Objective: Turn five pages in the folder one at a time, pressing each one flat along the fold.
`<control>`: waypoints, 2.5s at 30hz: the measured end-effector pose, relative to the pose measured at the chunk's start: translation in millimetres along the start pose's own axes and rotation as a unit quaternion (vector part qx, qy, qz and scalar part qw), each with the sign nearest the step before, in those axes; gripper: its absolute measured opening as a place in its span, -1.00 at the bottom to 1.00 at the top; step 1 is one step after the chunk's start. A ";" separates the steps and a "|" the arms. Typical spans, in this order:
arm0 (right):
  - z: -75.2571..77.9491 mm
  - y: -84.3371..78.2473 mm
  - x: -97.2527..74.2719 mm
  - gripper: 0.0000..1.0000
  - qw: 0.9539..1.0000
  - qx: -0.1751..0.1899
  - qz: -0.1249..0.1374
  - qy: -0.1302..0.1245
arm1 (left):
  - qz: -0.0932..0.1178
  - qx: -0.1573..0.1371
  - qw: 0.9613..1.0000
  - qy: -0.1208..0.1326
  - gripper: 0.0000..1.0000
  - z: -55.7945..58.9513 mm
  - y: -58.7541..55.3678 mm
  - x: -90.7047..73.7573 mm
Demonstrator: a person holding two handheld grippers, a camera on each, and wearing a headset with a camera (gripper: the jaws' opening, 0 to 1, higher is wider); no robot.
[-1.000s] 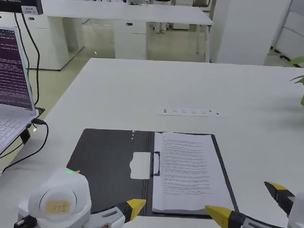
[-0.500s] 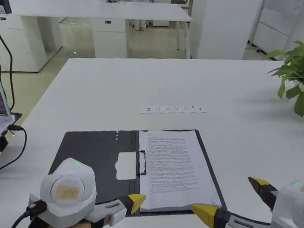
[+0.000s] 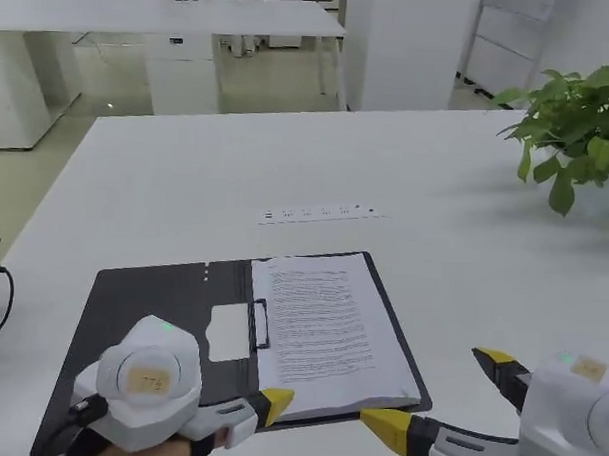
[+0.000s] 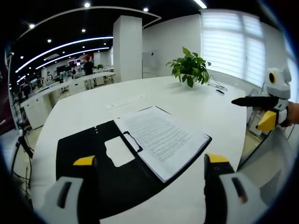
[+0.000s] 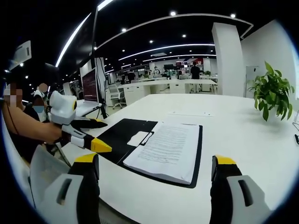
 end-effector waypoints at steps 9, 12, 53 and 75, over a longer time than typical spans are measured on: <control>-2.5 2.9 -4.7 0.98 1.000 0.014 0.013 -0.014 | -0.006 0.032 0.999 -0.042 0.81 27.1 -1.0 20.1; -2.8 2.4 -7.1 0.98 1.000 0.014 0.012 -0.020 | -0.005 0.033 0.998 -0.053 0.79 34.5 -0.2 26.8; -3.7 -6.9 -12.5 0.94 0.997 0.038 -0.009 -0.063 | -0.009 0.047 0.993 -0.106 0.58 118.6 -6.3 110.7; 7.5 -3.0 -5.6 0.89 0.995 0.067 -0.005 -0.078 | -0.020 0.074 0.992 -0.097 0.16 129.4 -27.8 128.1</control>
Point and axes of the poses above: the centre of the closed fingertips' face, and the gripper's own axes: x roughly forward along the fingers, z roughly to its right, y roughly out of its top, the point moved 2 cm from there along -x, roughly backward along the fingers, and after that the axes turned 14 degrees about y, right-handed, at the moved point
